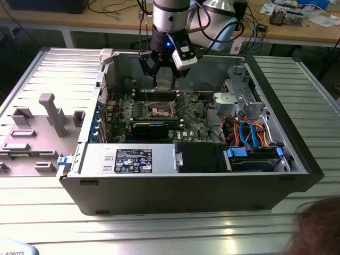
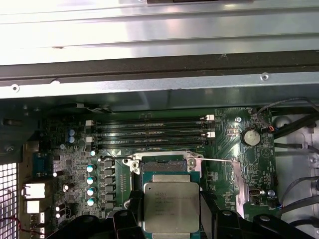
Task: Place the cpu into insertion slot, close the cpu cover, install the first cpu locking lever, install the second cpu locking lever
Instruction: 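Place the cpu into insertion slot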
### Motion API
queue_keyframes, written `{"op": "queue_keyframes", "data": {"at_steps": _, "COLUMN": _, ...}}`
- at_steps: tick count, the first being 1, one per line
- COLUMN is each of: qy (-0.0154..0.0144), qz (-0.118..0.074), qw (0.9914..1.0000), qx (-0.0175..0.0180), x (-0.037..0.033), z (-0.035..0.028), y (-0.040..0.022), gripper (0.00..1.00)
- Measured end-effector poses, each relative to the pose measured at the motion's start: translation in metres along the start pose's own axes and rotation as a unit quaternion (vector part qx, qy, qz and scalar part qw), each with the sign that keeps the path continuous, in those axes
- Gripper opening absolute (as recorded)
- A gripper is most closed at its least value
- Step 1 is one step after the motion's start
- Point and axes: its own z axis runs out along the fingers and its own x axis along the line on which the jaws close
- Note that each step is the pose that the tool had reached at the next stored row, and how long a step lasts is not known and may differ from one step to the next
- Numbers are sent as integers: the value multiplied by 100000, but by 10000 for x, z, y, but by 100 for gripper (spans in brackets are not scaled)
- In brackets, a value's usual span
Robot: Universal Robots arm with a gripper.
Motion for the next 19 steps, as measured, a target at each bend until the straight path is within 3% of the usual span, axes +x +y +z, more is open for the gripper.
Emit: {"op": "queue_keyframes", "data": {"at_steps": 19, "qy": -60, "qz": 872, "qw": 99996, "qx": -17, "x": 0, "z": 3, "y": 0, "gripper": 55}}
